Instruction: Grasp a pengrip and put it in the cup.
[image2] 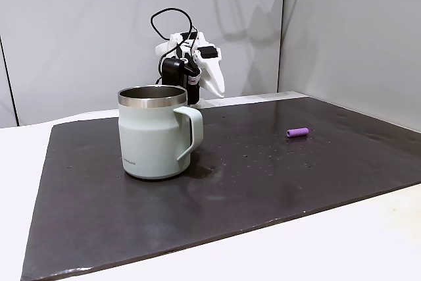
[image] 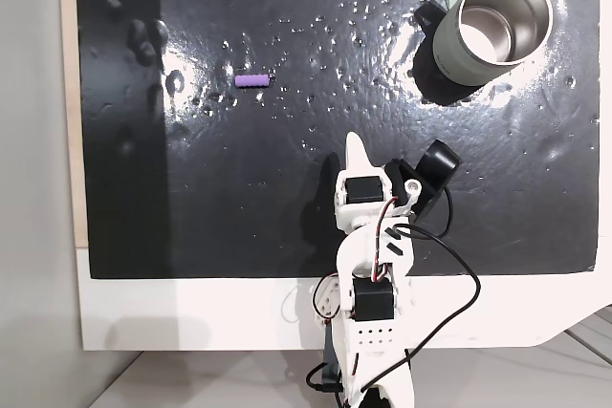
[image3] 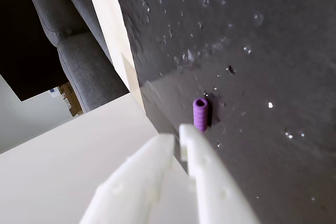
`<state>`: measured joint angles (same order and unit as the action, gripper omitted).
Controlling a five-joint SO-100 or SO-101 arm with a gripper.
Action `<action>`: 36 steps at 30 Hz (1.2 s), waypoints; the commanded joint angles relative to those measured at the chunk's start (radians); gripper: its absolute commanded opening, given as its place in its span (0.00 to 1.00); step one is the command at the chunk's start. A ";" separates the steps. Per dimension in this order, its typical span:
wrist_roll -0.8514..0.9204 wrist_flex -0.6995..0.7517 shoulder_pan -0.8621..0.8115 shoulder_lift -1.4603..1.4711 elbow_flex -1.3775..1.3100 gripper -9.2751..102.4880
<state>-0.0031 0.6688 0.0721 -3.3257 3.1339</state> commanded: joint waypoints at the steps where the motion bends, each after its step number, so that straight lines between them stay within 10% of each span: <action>1: -0.008 -0.011 0.008 -0.012 -0.032 0.08; 24: -0.311 0.813 0.284 1.172 -1.592 0.08; 36: -0.336 0.862 0.273 1.778 -2.036 0.09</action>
<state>-0.3436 1.5171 0.3451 -1.6460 1.2487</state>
